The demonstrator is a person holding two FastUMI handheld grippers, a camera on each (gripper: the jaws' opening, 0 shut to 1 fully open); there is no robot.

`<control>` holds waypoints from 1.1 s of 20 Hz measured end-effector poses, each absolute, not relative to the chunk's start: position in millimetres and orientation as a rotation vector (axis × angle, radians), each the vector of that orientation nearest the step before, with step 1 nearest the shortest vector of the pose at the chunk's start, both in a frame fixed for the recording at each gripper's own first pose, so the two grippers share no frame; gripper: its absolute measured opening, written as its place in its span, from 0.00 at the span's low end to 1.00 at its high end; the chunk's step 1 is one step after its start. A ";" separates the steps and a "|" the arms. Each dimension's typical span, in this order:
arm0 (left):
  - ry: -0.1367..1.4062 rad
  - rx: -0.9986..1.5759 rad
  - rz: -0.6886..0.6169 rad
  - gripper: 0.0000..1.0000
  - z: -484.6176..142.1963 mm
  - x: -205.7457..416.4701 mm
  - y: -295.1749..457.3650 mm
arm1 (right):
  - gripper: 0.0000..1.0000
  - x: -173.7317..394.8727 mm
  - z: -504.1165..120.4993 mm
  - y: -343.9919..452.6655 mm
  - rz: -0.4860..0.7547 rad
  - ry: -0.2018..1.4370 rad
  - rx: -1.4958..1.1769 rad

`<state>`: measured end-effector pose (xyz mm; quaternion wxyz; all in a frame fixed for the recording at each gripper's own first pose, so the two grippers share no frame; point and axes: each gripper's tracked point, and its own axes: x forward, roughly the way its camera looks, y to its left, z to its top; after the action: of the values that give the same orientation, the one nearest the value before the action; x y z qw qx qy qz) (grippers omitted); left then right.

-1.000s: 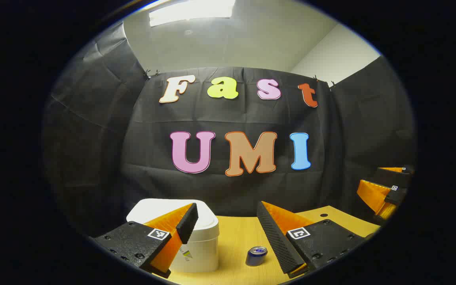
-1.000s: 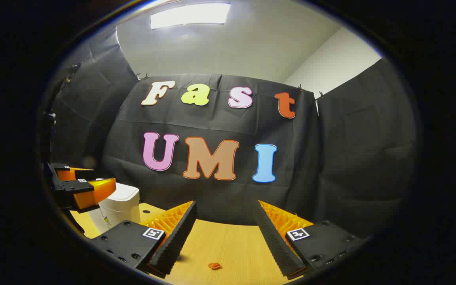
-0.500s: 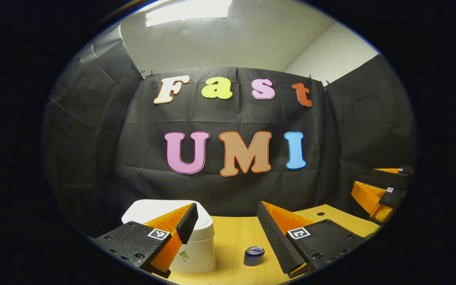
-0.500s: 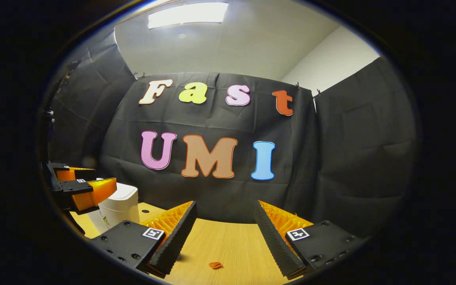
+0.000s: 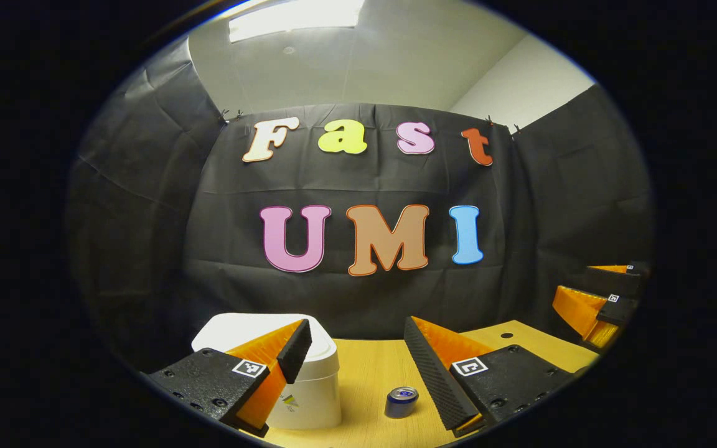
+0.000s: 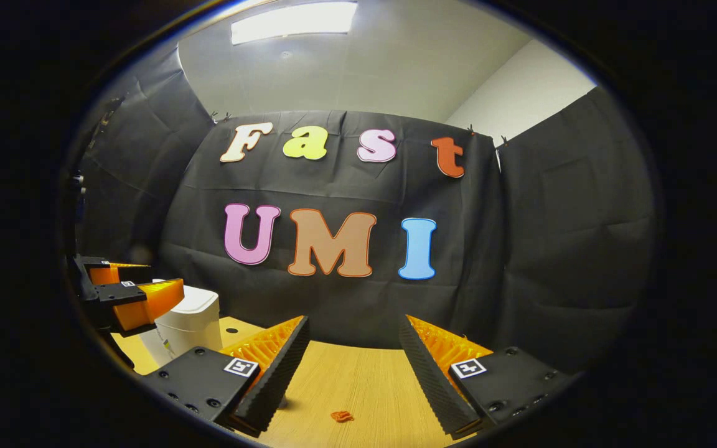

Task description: Press the lid of the desktop garbage bin to open it, pick up the crumpled paper on the desktop and throw it into the bin, then pick up the pop can on the desktop and drop it into the bin, and finally close the garbage bin lid.

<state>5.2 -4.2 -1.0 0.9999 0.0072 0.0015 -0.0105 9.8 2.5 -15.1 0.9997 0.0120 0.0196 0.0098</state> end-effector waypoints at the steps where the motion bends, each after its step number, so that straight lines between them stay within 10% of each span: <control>1: 0.002 0.015 -0.022 0.92 -0.6 4.9 -4.6 | 0.96 9.9 -15.5 0.9 0.018 0.041 0.021; 22: 0.023 0.036 -0.035 0.92 -8.7 9.2 -8.7 | 0.96 12.8 -26.4 -4.3 0.010 0.071 0.037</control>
<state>9.2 -8.7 -8.7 0.9996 0.0180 0.0116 -0.0177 12.8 -4.3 -26.4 0.9992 0.0186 0.0355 0.0052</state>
